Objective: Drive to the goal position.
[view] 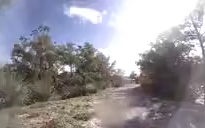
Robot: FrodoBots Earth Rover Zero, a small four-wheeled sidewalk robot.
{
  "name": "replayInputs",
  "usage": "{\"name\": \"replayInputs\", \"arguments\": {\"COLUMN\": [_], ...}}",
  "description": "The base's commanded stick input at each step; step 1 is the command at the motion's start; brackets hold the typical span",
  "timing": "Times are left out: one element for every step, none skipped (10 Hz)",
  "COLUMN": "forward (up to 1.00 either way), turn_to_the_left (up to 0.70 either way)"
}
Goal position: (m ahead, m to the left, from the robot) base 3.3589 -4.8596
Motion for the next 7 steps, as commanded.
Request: {"name": "replayInputs", "arguments": {"forward": [0.70, 0.70, 0.70, 0.70, 0.70, 0.70, 0.70], "turn_to_the_left": [-0.09, 0.00, 0.00, 0.00, 0.00, 0.00, 0.00]}}
